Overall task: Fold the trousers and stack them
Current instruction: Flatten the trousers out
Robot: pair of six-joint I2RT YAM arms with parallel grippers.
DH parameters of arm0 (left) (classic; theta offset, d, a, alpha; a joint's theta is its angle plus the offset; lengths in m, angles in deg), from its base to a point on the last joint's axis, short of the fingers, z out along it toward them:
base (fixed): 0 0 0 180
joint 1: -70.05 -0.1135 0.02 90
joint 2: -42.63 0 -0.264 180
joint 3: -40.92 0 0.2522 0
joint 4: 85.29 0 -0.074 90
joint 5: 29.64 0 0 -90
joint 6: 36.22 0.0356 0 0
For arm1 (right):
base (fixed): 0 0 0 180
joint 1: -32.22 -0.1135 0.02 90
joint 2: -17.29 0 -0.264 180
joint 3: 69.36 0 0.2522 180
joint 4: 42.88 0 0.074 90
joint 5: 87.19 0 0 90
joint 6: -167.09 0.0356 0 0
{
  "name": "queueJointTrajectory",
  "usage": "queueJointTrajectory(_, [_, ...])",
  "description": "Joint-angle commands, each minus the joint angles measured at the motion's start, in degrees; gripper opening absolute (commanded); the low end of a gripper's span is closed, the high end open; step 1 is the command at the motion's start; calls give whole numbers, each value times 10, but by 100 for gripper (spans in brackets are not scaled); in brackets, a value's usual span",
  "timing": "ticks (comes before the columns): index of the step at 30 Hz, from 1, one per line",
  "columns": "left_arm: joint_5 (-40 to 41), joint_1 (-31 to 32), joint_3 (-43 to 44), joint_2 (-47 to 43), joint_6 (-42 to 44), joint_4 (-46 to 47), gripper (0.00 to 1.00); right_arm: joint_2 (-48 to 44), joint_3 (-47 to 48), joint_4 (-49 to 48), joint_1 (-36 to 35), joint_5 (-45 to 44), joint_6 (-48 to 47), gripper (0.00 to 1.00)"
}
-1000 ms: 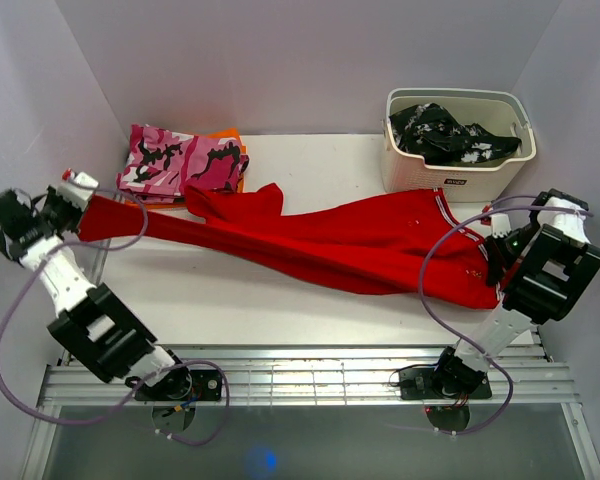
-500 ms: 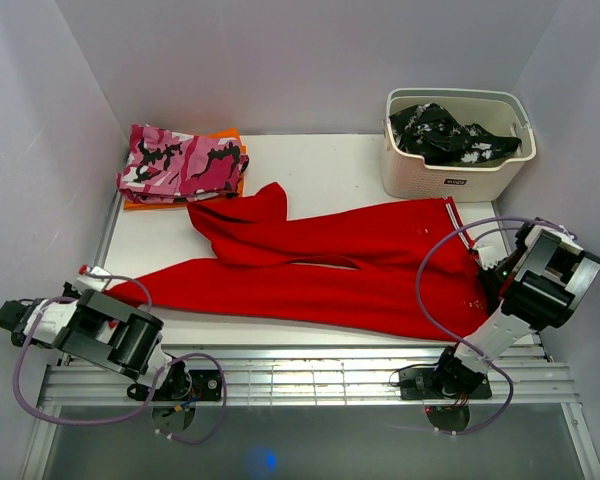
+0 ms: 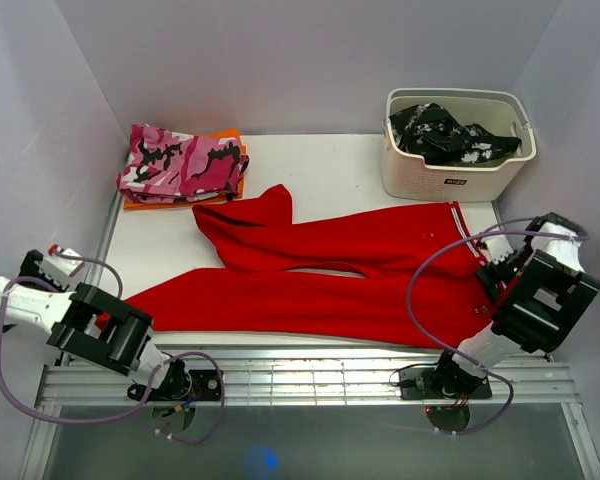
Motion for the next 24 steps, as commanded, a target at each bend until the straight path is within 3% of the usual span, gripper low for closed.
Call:
queueJointTrajectory(1, [-83,79,45,-42,-6,-92,98,-20,166,116,-20,144,-63,97])
queueJointTrajectory(3, [-98,146,51,-52,-59,-91,98,-21,227,155,-45,199,-33,97])
queueJointTrajectory(6, [-136,224,82,-23,-235,-76,97,-39,296,153,-140,268,28,96])
queueJointTrajectory(7, [-149,237,100,-10,-323,-67,96,-43,307,109,-207,285,97,93])
queueJointTrajectory(12, [-218,261,122,49,-509,-16,98,-46,320,-61,-423,320,277,93])
queueJointTrajectory(13, [-221,261,109,42,-552,17,98,-31,324,-121,-525,303,314,93])
queueJointTrajectory(16, [-149,264,14,-33,-693,155,98,118,439,-263,-687,263,395,92])
queueJointTrajectory(19, [-112,265,-29,-78,-714,178,98,317,651,-290,-803,256,454,90])
queueJointTrajectory(24, [-118,265,-41,-82,-764,200,98,422,644,-470,-877,241,485,90])
